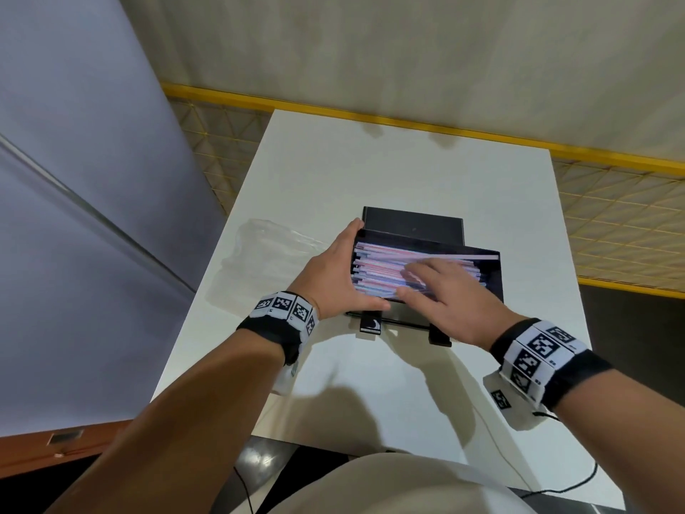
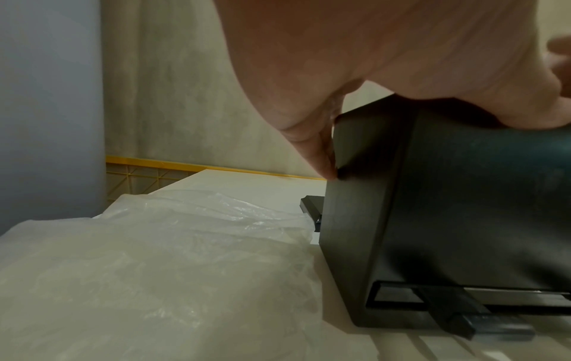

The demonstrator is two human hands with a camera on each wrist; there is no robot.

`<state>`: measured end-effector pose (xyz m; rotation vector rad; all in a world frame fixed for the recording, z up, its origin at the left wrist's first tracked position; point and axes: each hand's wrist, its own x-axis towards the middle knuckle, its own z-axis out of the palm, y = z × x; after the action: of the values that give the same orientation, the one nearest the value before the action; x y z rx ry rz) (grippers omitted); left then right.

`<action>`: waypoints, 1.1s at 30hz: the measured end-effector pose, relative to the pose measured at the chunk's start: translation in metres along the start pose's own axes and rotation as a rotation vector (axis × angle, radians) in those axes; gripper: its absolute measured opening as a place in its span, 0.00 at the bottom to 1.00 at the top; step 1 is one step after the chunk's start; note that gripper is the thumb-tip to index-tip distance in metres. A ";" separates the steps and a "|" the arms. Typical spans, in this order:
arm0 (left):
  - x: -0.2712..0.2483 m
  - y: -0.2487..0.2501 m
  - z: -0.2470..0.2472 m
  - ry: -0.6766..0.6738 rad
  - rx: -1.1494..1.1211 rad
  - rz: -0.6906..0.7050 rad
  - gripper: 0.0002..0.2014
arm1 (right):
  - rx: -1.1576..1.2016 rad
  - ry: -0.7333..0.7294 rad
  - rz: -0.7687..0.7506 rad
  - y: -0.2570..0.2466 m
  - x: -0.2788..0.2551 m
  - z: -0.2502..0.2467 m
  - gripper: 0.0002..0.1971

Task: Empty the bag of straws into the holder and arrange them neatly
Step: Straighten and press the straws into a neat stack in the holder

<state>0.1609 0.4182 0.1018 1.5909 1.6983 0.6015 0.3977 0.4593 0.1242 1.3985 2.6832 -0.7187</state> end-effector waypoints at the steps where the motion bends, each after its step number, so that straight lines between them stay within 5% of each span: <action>1: 0.000 0.000 0.000 0.002 0.000 0.004 0.69 | 0.021 0.076 -0.003 0.002 -0.003 -0.002 0.34; 4: 0.000 0.000 0.000 -0.002 0.002 0.005 0.69 | -0.007 0.252 0.077 0.012 -0.010 -0.006 0.28; 11: -0.003 0.004 -0.005 -0.027 -0.010 0.015 0.67 | -0.022 -0.002 0.238 0.023 0.005 0.008 0.18; 16: -0.002 0.004 -0.005 -0.038 0.016 0.035 0.67 | 0.002 0.145 0.353 0.023 0.009 -0.003 0.14; 20: 0.000 0.003 0.002 -0.047 0.123 0.079 0.67 | -0.148 0.002 0.226 0.012 0.012 0.000 0.12; 23: -0.005 -0.003 0.008 -0.013 0.029 0.028 0.66 | -0.206 0.255 0.117 0.011 0.002 -0.015 0.19; 26: -0.015 -0.009 0.014 -0.013 -0.231 -0.067 0.58 | 0.117 0.496 0.320 0.036 -0.024 -0.024 0.24; 30: -0.018 0.002 0.028 0.017 -0.772 -0.122 0.26 | 0.835 0.163 0.717 0.061 -0.043 -0.014 0.17; 33: -0.014 0.018 0.028 0.078 -0.863 -0.224 0.23 | 0.762 0.020 0.683 0.058 -0.040 -0.001 0.15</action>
<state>0.1939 0.4026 0.1003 0.7605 1.3476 1.0957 0.4672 0.4573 0.1126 2.2635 1.7294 -1.6804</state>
